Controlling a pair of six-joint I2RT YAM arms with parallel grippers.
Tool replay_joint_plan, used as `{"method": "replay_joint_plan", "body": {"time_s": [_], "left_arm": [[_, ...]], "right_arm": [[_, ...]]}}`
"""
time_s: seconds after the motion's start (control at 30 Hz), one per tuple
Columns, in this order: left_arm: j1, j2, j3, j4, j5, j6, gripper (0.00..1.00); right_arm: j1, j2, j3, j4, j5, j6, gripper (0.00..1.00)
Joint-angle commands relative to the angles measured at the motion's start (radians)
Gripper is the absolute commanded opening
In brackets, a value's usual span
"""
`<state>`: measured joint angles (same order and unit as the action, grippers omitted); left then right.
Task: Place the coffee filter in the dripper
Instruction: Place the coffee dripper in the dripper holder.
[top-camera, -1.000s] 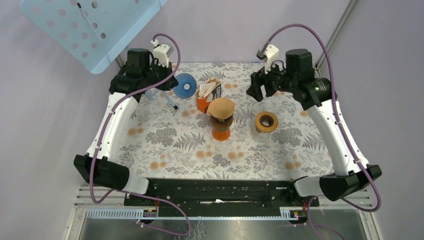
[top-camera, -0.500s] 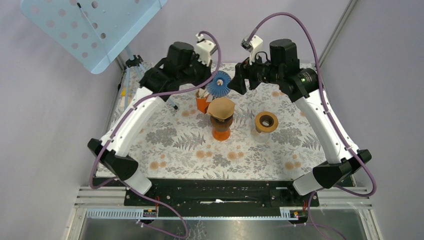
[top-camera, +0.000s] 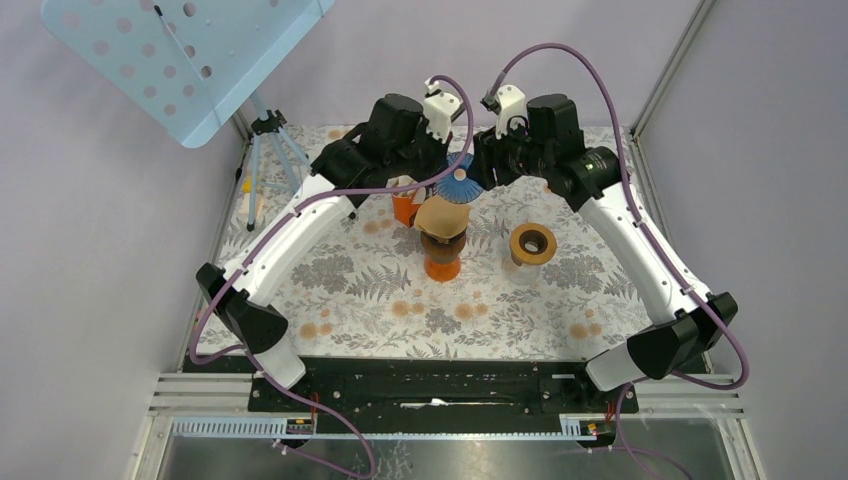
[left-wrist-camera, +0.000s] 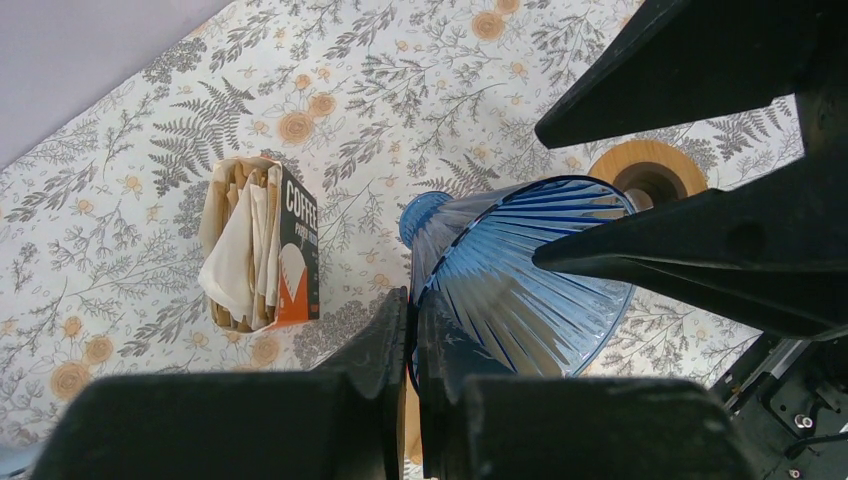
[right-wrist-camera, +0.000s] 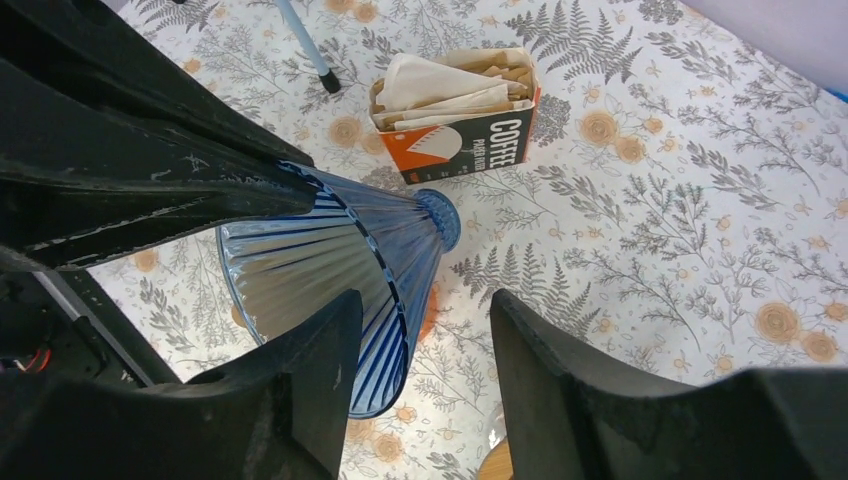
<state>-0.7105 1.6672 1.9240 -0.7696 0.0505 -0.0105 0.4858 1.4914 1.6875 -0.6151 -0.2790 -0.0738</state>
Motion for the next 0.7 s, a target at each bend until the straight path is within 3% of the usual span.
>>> {"method": "replay_joint_plan", "body": {"time_s": [0.0,0.27,0.43,0.5,0.6,0.67], "left_arm": [[-0.01,-0.022,0.05,0.087,-0.005,-0.031,0.0],[-0.014,-0.006,0.058,0.105,0.018,-0.05,0.0],[-0.014,-0.039,-0.01,0.201,0.13,-0.045,0.0],[-0.014,-0.086,-0.091,0.297,0.199,-0.038,0.18],[-0.013,-0.168,-0.209,0.428,0.235,-0.04,0.57],[-0.014,-0.174,-0.203,0.42,0.248,-0.032,0.69]], "right_arm": [[0.009,-0.051,-0.008,0.071,0.048,0.001,0.54],[0.008,-0.066,-0.052,0.088,0.04,0.012,0.26],[0.009,-0.095,-0.078,0.09,0.09,0.005,0.0],[0.006,-0.118,-0.094,0.085,0.126,-0.013,0.0],[-0.021,-0.174,-0.138,0.073,0.144,-0.039,0.0],[-0.044,-0.211,-0.166,0.048,0.125,-0.07,0.0]]}}
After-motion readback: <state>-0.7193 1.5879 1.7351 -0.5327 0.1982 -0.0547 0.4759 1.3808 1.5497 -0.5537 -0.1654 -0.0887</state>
